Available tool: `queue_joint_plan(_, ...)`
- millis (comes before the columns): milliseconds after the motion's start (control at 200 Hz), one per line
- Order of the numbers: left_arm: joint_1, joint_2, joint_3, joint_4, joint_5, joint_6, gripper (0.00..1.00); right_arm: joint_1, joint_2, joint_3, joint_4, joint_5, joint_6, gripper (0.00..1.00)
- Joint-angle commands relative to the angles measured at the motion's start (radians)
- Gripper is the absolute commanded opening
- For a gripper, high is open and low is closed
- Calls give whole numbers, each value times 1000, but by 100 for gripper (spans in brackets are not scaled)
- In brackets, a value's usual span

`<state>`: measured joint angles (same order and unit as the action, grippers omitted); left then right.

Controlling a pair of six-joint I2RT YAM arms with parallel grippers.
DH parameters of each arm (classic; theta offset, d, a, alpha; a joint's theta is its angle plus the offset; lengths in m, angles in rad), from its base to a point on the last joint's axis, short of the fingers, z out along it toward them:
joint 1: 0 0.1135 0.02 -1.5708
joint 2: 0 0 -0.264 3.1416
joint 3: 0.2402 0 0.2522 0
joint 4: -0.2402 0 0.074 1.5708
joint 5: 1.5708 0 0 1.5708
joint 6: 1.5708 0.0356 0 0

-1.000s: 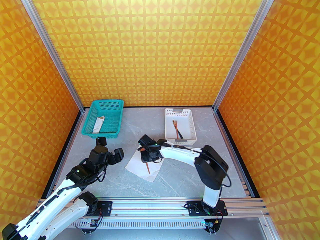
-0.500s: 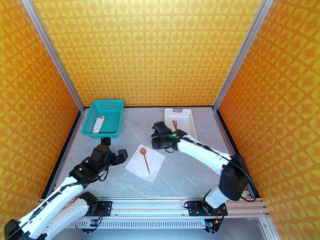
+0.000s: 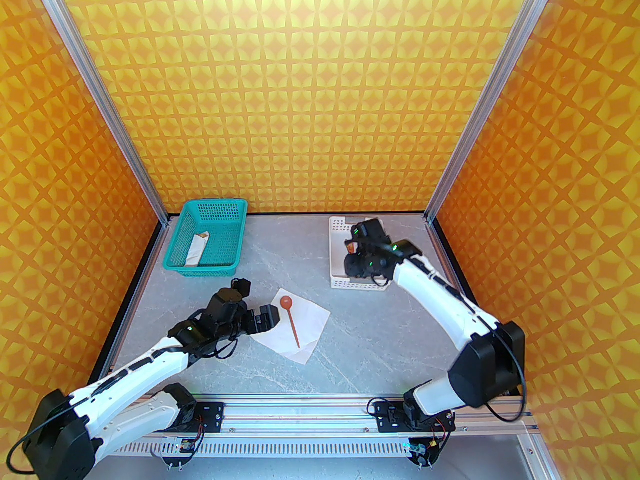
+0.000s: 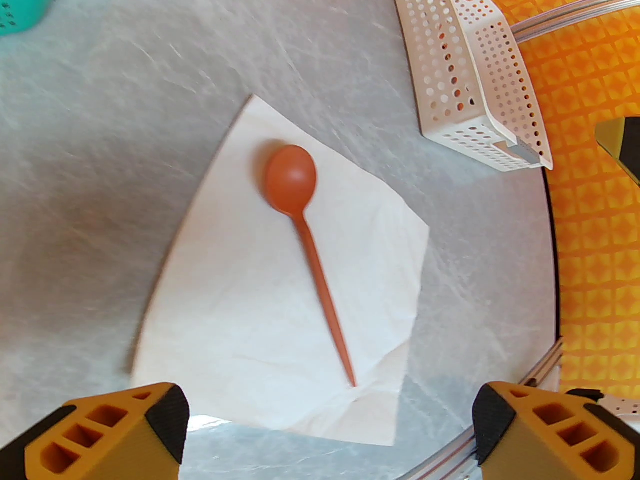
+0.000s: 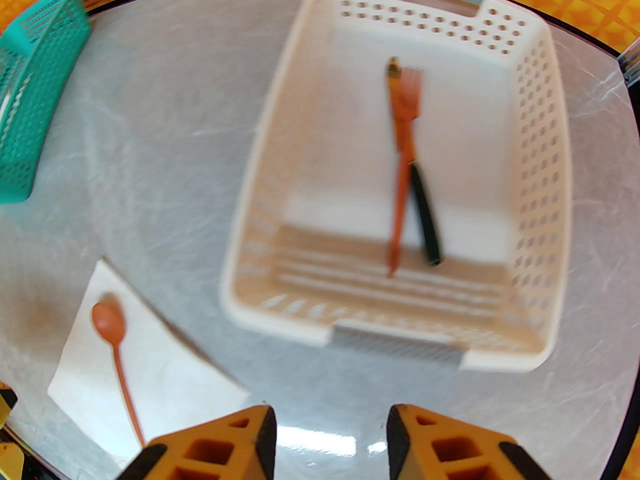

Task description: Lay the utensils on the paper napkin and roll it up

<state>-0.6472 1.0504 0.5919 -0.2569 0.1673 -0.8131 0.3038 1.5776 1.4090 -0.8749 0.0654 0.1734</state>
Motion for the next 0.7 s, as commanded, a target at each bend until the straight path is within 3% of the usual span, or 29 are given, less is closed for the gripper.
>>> queue_joint_plan(0, -6, 24, -4, 67, 44, -42, 99, -56, 88, 57, -43, -62, -94, 40)
queue_joint_plan(195, -34, 48, -6, 64, 51, -56, 99, -123, 206, 142, -56, -76, -117, 38)
queue_joint_plan(695, -46, 230, 37, 65, 51, -49, 99, -165, 425, 341, -116, -35, -165, 40)
